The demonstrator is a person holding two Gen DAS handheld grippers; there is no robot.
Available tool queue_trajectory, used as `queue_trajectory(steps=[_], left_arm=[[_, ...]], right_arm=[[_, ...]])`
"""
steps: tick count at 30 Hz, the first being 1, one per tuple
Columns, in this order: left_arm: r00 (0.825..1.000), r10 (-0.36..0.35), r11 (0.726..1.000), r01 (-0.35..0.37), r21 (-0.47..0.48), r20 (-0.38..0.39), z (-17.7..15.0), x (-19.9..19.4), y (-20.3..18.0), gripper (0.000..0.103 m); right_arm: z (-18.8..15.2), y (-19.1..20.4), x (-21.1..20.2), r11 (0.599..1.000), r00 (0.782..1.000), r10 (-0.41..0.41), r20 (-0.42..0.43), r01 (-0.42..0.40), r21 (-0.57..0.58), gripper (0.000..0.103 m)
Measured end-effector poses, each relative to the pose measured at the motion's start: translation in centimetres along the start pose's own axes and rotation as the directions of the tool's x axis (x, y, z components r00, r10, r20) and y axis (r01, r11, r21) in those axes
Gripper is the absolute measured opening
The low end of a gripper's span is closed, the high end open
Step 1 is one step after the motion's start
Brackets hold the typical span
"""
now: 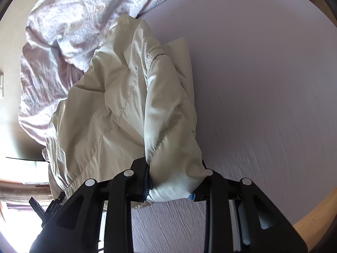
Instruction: Fold large clothes
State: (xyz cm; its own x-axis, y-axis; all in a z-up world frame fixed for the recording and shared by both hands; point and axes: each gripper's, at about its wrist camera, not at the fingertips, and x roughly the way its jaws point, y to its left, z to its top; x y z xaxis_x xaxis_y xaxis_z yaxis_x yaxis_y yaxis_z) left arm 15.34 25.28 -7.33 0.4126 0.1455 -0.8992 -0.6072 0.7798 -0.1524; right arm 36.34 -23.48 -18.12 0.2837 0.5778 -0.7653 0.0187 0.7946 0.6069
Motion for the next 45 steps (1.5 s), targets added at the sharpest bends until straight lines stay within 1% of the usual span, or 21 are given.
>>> queue_trajectory(steps=[2, 3, 4, 5, 6, 8, 10, 12, 13, 14, 18, 21, 23, 26, 28, 29, 31, 34, 37, 41, 45], left_arm=[[1.000, 0.005, 1.000, -0.005, 0.001, -0.006, -0.7, -0.4, 0.4, 0.029], [1.000, 0.005, 1.000, -0.005, -0.002, -0.010, -1.0, -0.5, 0.6, 0.030], [1.000, 0.008, 1.000, -0.008, -0.002, -0.012, -1.2, -0.5, 0.7, 0.034], [1.000, 0.012, 1.000, -0.012, -0.001, -0.012, -1.4, -0.5, 0.8, 0.036], [1.000, 0.028, 1.000, -0.028, 0.001, -0.013, -1.5, -0.5, 0.7, 0.042], [0.999, 0.050, 0.999, -0.050, 0.000, -0.016, -1.7, -0.7, 0.7, 0.050], [0.998, 0.057, 0.998, -0.057, 0.000, -0.022, -1.9, -0.8, 0.7, 0.067], [0.998, 0.057, 0.998, -0.057, 0.003, -0.020, -2.1, -0.9, 0.6, 0.072], [0.998, 0.060, 0.998, -0.060, 0.002, -0.023, -2.2, -0.9, 0.7, 0.075], [0.998, 0.061, 0.998, -0.061, 0.000, -0.028, -2.3, -0.9, 0.7, 0.076], [0.997, 0.065, 0.998, -0.066, -0.007, -0.050, -2.4, -0.4, 0.7, 0.078], [0.996, 0.062, 0.998, -0.063, -0.009, -0.061, -2.5, 0.1, 0.6, 0.080], [0.996, 0.059, 0.998, -0.060, -0.011, -0.066, -2.5, 0.3, 0.5, 0.080], [0.996, 0.054, 0.998, -0.055, -0.016, -0.068, -2.4, 0.5, 0.4, 0.080], [0.996, 0.051, 0.998, -0.052, -0.018, -0.069, -2.3, 0.5, 0.3, 0.080], [0.996, 0.049, 0.999, -0.051, -0.019, -0.068, -2.3, 0.5, 0.3, 0.080], [0.997, 0.043, 0.999, -0.045, -0.025, -0.067, -2.2, 0.6, 0.4, 0.080], [0.997, 0.027, 0.999, -0.031, -0.045, -0.069, -2.2, 0.6, 0.6, 0.080], [0.997, 0.022, 0.998, -0.025, -0.052, -0.069, -2.2, 0.7, 0.6, 0.080], [0.997, 0.011, 0.998, -0.015, -0.060, -0.070, -2.1, 1.0, 0.9, 0.080], [0.998, -0.002, 0.997, -0.004, -0.081, -0.070, -2.0, 1.4, 1.1, 0.083]], right_arm=[[-0.8, 0.2, -0.2, 1.000, 1.000, -0.017, -0.004, 0.017, -0.019, 0.028], [-1.0, 0.5, -0.3, 0.999, 0.999, -0.039, 0.002, 0.039, -0.036, 0.031], [-1.1, 0.8, -0.4, 0.996, 0.998, -0.069, 0.011, 0.069, -0.054, 0.034], [-1.2, 1.6, -0.6, 0.988, 0.991, -0.125, 0.043, 0.129, -0.089, 0.037], [-1.2, 2.3, -0.7, 0.980, 0.985, -0.161, 0.061, 0.167, -0.112, 0.040], [-1.4, 3.7, -1.0, 0.961, 0.970, -0.226, 0.090, 0.237, -0.141, 0.044], [-1.4, 4.7, -1.5, 0.942, 0.952, -0.277, 0.131, 0.296, -0.159, 0.050], [-1.3, 5.8, -2.8, 0.913, 0.917, -0.326, 0.229, 0.368, -0.175, 0.058], [-1.1, 6.1, -3.6, 0.906, 0.905, -0.331, 0.266, 0.384, -0.179, 0.060], [-0.9, 6.6, -4.0, 0.901, 0.900, -0.329, 0.287, 0.390, -0.189, 0.061], [-0.1, 8.9, -4.4, 0.908, 0.920, -0.261, 0.292, 0.337, -0.250, 0.061], [-0.7, 11.5, -3.4, 0.905, 0.945, -0.194, 0.263, 0.276, -0.325, 0.061], [-1.5, 13.9, -1.9, 0.891, 0.962, -0.161, 0.221, 0.238, -0.388, 0.061], [-3.0, 16.6, 0.1, 0.869, 0.974, -0.141, 0.179, 0.208, -0.448, 0.060], [-3.8, 18.0, 1.2, 0.859, 0.981, -0.128, 0.148, 0.184, -0.478, 0.051], [-4.4, 18.5, 1.4, 0.856, 0.983, -0.123, 0.136, 0.175, -0.486, 0.049], [-5.0, 19.3, 1.9, 0.852, 0.987, -0.111, 0.114, 0.154, -0.501, 0.037], [-6.0, 20.4, 2.5, 0.841, 0.990, -0.103, 0.099, 0.139, -0.523, 0.030], [-6.6, 21.1, 3.4, 0.832, 0.991, -0.104, 0.085, 0.133, -0.538, 0.029], [-6.8, 21.0, 5.3, 0.836, 0.990, -0.121, 0.065, 0.137, -0.532, 0.030], [-7.2, 20.8, 8.1, 0.828, 0.985, -0.162, 0.066, 0.172, -0.534, 0.031]])
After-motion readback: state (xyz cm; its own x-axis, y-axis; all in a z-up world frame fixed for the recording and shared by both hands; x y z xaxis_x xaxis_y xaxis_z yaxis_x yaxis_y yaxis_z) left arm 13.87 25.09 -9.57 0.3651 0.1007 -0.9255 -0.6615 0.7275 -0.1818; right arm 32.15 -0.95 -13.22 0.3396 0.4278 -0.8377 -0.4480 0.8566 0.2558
